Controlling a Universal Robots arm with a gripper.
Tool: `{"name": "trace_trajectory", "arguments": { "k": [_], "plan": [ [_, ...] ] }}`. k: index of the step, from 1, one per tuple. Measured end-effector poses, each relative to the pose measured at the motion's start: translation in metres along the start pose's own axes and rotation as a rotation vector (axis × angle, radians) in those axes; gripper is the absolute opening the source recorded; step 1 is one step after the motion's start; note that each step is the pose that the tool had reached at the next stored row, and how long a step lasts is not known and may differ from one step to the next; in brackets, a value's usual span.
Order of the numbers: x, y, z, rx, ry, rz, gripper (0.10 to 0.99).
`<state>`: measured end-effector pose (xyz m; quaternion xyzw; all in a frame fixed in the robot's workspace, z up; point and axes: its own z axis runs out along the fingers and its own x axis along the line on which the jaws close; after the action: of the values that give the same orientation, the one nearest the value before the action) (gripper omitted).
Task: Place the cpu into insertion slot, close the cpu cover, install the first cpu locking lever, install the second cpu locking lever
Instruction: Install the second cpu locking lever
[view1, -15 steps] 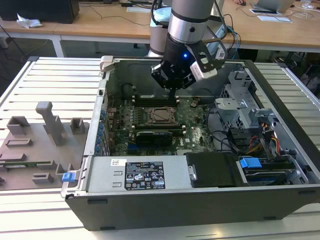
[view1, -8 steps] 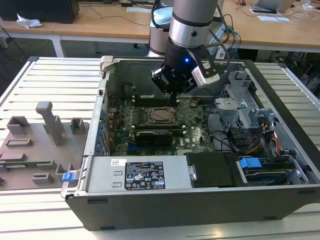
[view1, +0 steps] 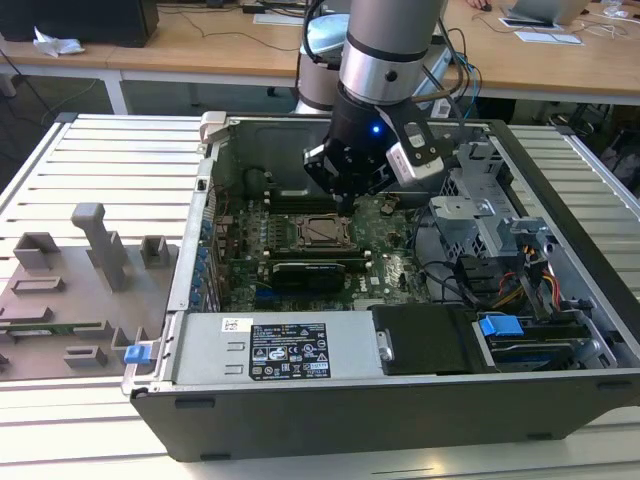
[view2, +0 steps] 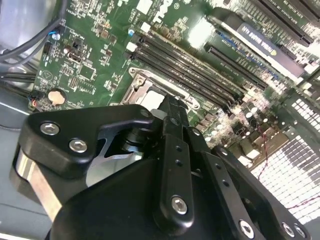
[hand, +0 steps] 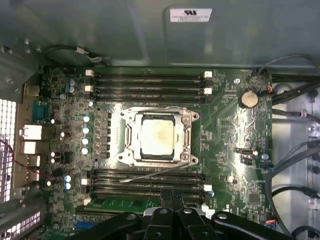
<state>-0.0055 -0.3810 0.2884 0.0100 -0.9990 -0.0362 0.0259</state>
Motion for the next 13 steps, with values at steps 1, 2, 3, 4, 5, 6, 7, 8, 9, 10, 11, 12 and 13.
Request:
{"name": "trace_trajectory", "arguments": {
  "k": [1, 2, 3, 4, 5, 6, 7, 8, 9, 10, 11, 12, 13],
  "plan": [
    [0.0, -0.0023, 0.0004, -0.016, -0.0002, -0.001, 0.106],
    [0.0, -0.0031, 0.0008, -0.036, -0.0007, -0.002, 0.106],
    [0.0, -0.0036, 0.001, -0.057, -0.001, -0.003, 0.106],
    [0.0, -0.0042, 0.0017, -0.077, -0.0014, -0.004, 0.106],
    [0.0, -0.0043, 0.0023, -0.087, -0.0016, -0.004, 0.106],
    [-0.0001, -0.0043, 0.0031, -0.088, -0.0018, -0.005, 0.106],
    [-0.0001, -0.0044, 0.0042, -0.088, -0.0016, -0.005, 0.106],
    [-0.0003, -0.0047, 0.0073, -0.088, -0.0016, -0.005, 0.106],
    [-0.0005, -0.0049, 0.0098, -0.088, -0.0016, -0.005, 0.106],
    [-0.0005, -0.005, 0.011, -0.088, -0.0016, -0.005, 0.106],
    [-0.0006, -0.005, 0.0118, -0.088, -0.0016, -0.005, 0.106],
    [-0.0007, -0.0052, 0.0141, -0.088, -0.0016, -0.005, 0.106],
    [-0.0008, -0.0054, 0.0165, -0.088, -0.0016, -0.005, 0.106]
  ]
}}
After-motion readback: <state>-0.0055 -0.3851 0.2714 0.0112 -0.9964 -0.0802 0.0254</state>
